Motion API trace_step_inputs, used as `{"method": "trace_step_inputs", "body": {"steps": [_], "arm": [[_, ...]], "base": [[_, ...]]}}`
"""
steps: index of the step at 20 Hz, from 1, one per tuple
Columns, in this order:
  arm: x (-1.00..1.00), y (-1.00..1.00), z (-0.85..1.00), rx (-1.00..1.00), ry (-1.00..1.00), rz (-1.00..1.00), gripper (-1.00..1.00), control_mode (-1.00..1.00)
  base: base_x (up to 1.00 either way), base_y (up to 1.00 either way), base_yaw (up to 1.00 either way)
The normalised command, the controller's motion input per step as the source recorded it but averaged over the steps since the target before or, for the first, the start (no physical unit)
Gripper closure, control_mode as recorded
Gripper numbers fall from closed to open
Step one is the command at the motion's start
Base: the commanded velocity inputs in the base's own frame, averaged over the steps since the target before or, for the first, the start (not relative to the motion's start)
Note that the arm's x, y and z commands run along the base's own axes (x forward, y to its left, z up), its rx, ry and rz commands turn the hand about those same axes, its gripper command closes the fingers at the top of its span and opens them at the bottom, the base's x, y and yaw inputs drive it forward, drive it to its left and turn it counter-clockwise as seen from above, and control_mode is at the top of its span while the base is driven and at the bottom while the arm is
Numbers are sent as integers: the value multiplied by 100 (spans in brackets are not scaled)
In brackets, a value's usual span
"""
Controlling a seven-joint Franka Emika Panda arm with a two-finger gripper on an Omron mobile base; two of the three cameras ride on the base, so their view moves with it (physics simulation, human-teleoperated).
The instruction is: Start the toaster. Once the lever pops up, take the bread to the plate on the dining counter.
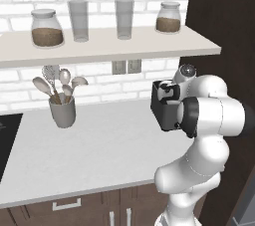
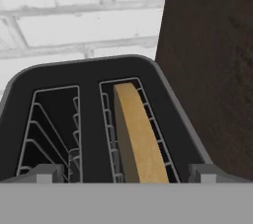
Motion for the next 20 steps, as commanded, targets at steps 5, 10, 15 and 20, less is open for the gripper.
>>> {"method": "trace_step_inputs", "body": {"steps": [5,10,15,20], "arm": [[0,-20,0,3,0,0,-100,-100],[0,-20,0,4,0,0,100,-100],[0,-14,0,3,0,0,100,-100],[0,-2,0,0,0,0,100,-100]], "base": [[0,0,0],[0,0,0],[0,0,0],[0,0,0]]}}
